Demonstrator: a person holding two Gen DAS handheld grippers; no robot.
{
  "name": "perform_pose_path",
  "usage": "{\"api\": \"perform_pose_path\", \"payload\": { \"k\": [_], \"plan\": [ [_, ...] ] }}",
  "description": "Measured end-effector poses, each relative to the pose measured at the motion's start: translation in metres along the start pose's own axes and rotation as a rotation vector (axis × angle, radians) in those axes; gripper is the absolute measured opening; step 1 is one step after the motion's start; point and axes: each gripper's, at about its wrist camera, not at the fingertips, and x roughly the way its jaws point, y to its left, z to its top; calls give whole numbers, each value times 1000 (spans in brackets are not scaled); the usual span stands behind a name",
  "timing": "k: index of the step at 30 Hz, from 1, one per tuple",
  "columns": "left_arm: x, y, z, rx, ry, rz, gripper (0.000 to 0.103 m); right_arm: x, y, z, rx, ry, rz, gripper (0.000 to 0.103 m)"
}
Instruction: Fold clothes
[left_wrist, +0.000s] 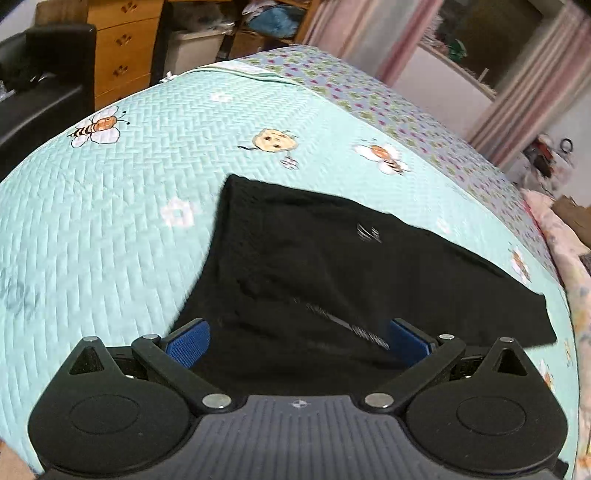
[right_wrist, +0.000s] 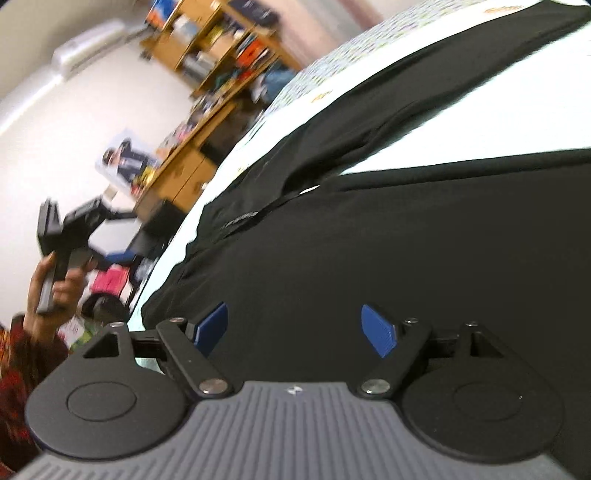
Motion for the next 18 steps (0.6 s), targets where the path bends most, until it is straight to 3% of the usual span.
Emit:
{"api": "perform_pose_path", "payload": {
  "k": [4, 8, 10, 12, 16, 18],
  "plan": [
    [27, 14, 40, -14, 1, 2, 102, 56, 22, 18, -56, 69, 71, 81],
    [60, 30, 78, -49, -4, -3, 102, 116, 27, 26, -19, 128, 219, 81],
    [81, 38, 91, -71, 20, -13, 102, 140, 24, 28, 41, 142, 248, 81],
    [101, 47, 103, -87, 43, -26, 102, 155, 19, 26, 43, 120, 320, 81],
    [136, 60, 116, -104, 77, -105, 102, 152, 16, 12, -104, 60, 416, 81],
    [149, 63, 123, -99, 80, -142, 102, 148, 12, 11, -79, 46, 443, 81]
  ]
}}
